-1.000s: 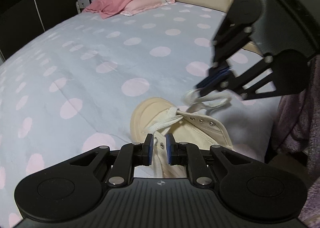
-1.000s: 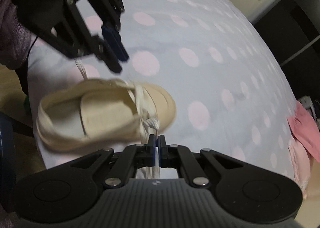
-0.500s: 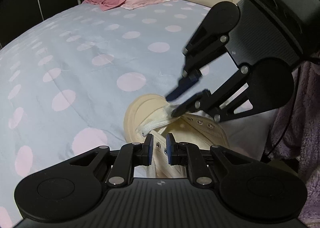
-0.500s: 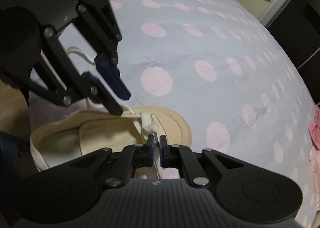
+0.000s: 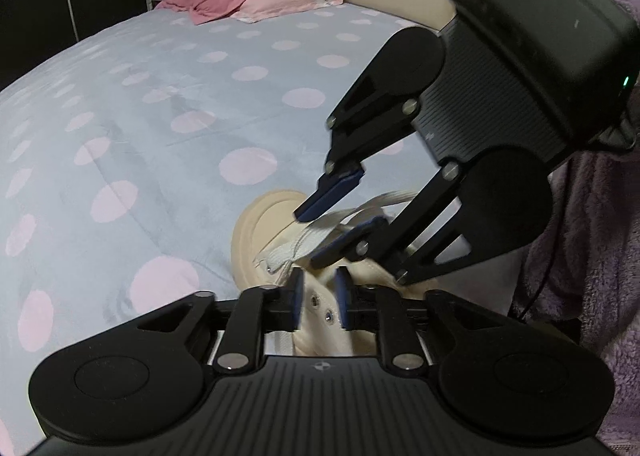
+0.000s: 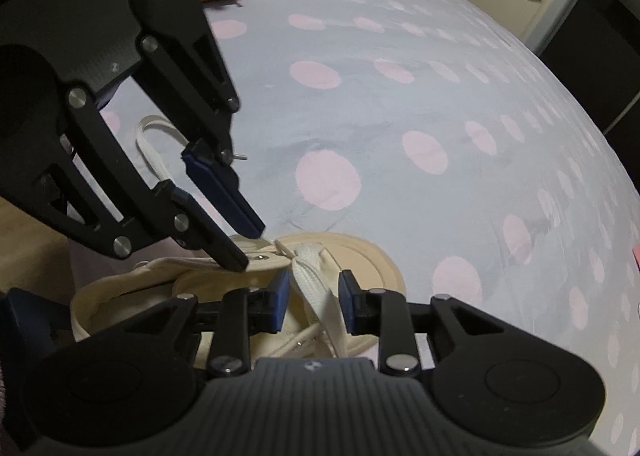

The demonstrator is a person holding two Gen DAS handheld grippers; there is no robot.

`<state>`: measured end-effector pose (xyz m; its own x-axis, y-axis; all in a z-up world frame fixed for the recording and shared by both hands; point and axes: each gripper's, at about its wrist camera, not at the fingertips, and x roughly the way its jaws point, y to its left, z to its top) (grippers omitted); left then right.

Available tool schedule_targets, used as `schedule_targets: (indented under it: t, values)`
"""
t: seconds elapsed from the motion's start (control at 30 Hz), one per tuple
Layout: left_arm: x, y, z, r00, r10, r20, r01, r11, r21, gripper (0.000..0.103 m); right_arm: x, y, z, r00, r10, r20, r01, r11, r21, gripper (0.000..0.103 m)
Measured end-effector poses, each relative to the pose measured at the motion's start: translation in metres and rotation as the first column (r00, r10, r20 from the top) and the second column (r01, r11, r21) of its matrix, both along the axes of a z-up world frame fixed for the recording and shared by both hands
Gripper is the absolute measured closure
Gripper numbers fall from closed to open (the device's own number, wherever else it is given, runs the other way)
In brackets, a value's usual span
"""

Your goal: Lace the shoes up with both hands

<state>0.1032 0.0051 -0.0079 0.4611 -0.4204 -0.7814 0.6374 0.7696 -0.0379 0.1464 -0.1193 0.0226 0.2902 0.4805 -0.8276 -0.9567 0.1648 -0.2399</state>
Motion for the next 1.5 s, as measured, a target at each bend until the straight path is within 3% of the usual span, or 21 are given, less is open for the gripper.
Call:
schedule_targets:
  t: [0.1,0.17,0.27,0.43,0.73,1.5]
  values:
    - [-0.001,-0.003,-0.001,1.000,-0.010,-0.002,0.010,1.000,0.008,0.079,0.000,0.002,-0.004,1.000,0.005,0.002,-0.005,1.000,-0.015,0.077]
    - [-0.001,-0.003,-0.002,1.000,-0.015,-0.008,0.015,1.000,0.017,0.079,0.002,0.003,-0.005,1.000,-0.001,-0.013,0.001,1.000,-0.020,0.098]
    - [-0.001,-0.004,-0.004,1.000,-0.021,-0.019,0.021,0.999,0.028,0.092,0.004,0.001,-0.002,0.999,-0.011,-0.031,0.011,1.000,-0.003,0.099]
    - [0.000,-0.003,-0.003,0.999,-0.008,-0.037,0.009,0.999,0.035,0.095,-0.001,-0.002,0.001,0.998,-0.027,-0.061,0.027,1.000,-0.004,0.099]
    - [0.004,0.011,-0.004,0.997,0.056,-0.062,-0.053,0.998,0.043,0.096,-0.011,0.004,-0.008,0.995,0.002,-0.101,-0.007,0.999,-0.053,0.099]
    - [0.001,0.012,-0.003,0.997,0.053,-0.054,-0.050,0.998,0.049,0.096,0.001,0.019,-0.024,0.992,-0.016,-0.123,0.005,0.996,-0.091,0.099]
